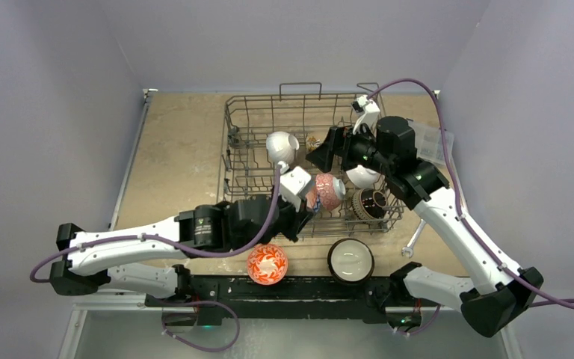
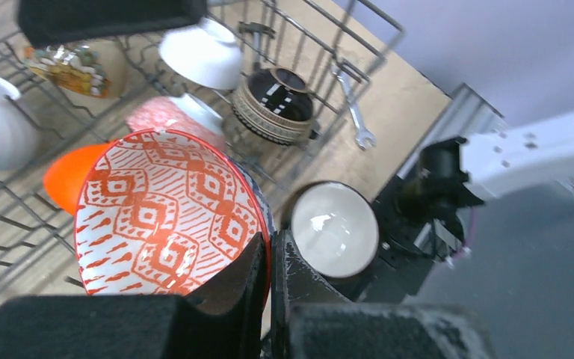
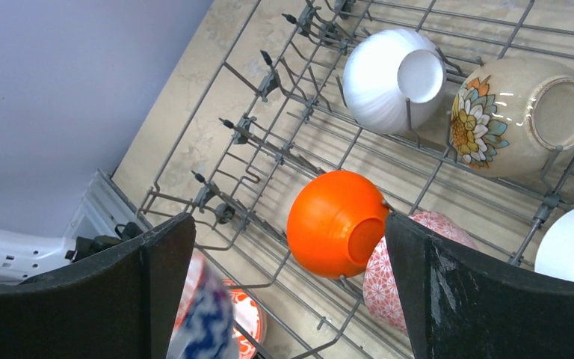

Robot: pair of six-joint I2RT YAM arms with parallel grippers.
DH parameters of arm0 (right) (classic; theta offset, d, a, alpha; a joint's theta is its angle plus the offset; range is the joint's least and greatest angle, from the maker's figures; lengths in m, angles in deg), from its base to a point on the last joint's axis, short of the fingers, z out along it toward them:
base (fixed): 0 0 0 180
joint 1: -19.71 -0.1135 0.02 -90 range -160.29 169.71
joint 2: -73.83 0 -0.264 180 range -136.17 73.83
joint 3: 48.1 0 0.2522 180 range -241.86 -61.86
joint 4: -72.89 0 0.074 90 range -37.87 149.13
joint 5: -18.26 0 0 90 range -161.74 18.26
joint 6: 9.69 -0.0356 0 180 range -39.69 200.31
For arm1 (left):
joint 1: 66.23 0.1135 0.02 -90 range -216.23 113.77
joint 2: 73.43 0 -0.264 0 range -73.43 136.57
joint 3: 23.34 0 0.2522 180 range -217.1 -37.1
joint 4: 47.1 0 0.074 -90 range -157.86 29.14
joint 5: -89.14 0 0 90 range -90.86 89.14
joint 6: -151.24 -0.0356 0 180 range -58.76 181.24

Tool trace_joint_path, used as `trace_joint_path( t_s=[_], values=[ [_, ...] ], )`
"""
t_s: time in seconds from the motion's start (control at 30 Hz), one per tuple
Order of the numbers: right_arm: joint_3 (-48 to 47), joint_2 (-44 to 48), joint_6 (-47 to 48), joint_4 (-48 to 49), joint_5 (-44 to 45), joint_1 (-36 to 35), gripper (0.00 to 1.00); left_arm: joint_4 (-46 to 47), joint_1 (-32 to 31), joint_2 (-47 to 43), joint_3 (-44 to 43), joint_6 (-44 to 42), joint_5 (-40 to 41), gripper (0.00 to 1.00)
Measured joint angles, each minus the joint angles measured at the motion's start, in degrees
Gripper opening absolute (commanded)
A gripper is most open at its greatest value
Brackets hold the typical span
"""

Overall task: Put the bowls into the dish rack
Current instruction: Pick up the bowl from the center of the board.

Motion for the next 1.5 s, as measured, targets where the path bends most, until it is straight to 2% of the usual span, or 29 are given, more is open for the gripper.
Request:
trace_joint_path(
  t_s=[0.13,0.4,0.5,0.63,0.8,1.1,1.5],
  values=[
    [-0.2,0.3,-0.5,-0.5,0.9,0.0,0.99,2.1,9.4,2.3,-0.1,-3.0,-4.6,0.00],
    [-0.7,-0.5,-2.8,-0.7,0.6,0.1,0.99,12.0,30.9,4.2,4.2,-6.1,-20.3,0.00],
    [-0.7,-1.2,-4.6,0.3,-1.4,0.1,0.99,15.8,39.1,4.3,6.7,-6.3,-28.3,0.00],
    [0.1,-2.6,-8.2,4.6,-6.4,0.1,0.99,21.8,46.6,4.2,10.2,-7.0,-35.0,0.00],
    [2.8,-6.2,-13.1,13.5,-12.8,0.1,0.99,29.6,49.5,2.2,15.0,-9.5,-40.7,0.00],
    [5.6,-13.7,-22.9,28.4,-20.2,0.1,0.99,40.5,49.8,-1.6,18.7,-14.7,-48.7,0.00],
    [6.2,-16.1,-31.1,39.6,-21.8,-0.4,0.98,43.9,50.0,-3.2,20.9,-18.9,-52.4,0.00]
  ],
)
